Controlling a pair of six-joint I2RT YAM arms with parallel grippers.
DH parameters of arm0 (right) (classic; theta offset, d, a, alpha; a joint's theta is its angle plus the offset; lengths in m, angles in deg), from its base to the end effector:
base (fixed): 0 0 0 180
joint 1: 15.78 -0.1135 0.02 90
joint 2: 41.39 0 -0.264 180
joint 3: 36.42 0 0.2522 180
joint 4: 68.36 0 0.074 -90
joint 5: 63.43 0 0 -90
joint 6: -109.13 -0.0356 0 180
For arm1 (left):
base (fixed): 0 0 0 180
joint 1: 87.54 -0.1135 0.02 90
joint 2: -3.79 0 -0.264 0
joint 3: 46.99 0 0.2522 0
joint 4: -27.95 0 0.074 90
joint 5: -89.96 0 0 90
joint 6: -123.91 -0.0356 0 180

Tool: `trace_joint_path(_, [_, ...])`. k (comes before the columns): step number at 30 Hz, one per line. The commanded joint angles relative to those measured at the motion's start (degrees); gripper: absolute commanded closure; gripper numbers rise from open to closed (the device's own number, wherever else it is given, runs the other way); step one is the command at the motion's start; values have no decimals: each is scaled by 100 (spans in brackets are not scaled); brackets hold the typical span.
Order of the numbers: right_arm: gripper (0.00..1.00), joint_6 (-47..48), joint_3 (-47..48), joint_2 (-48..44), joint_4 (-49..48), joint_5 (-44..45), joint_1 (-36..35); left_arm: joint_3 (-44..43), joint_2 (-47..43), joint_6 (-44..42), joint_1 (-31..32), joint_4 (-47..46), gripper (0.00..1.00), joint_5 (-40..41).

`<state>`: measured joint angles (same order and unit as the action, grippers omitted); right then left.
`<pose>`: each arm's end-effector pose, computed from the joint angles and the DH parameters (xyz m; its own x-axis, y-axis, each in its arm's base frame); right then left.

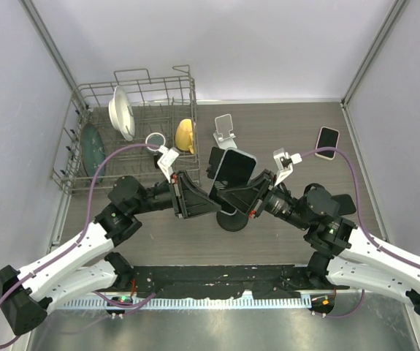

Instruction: Place the phone on the phone stand

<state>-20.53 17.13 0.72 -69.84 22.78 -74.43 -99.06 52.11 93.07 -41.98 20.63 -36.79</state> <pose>0.0906 0.1533 0.3650 -0.4757 0.4432 -0.7598 -0.7561 0.2354 0.6107 0.1225 -0.1554 0.3469 -0.7753 -0.1920 -0.6017 0.6195 -0.0450 -0.7837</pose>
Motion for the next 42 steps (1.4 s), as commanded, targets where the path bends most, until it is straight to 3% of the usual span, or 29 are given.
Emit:
trace_joint_path(1, [99,-95,169,-142,-743,142,3,-160,73,26,120,-704,66,-69])
trace_joint_path(8, [99,-209,196,17,-787,-201,3,-239,143,-27,190,-757,78,107])
trace_joint_path(12, [95,-201,274,96,-490,-429,12,-239,56,-149,190,-696,100,186])
trace_joint_path(13, [90,-165,327,87,-340,-386,12,-239,12,-211,181,-504,100,221])
trace_joint_path(14, [76,-95,380,78,-165,-342,12,-256,-32,-281,190,-389,100,265])
trace_joint_path(17, [52,186,617,-1,600,-132,20,-256,-234,-536,190,68,100,361])
trace_joint_path(20, [36,476,863,-89,1277,-95,56,-256,-436,-730,190,455,100,388])
trace_joint_path(23, [27,757,1109,-80,1910,-366,135,-213,-568,-800,190,561,100,292])
trace_joint_path(33, [25,1451,2260,491,3089,-1587,679,-274,-683,-1195,181,1018,100,-376])
trace_joint_path(37, [29,1478,2507,719,3290,-2791,1346,-239,-753,-1283,181,1062,100,-683])
trace_joint_path(42, [30,1356,2517,913,3485,-3416,2146,-256,-929,-1450,190,1334,100,-614])
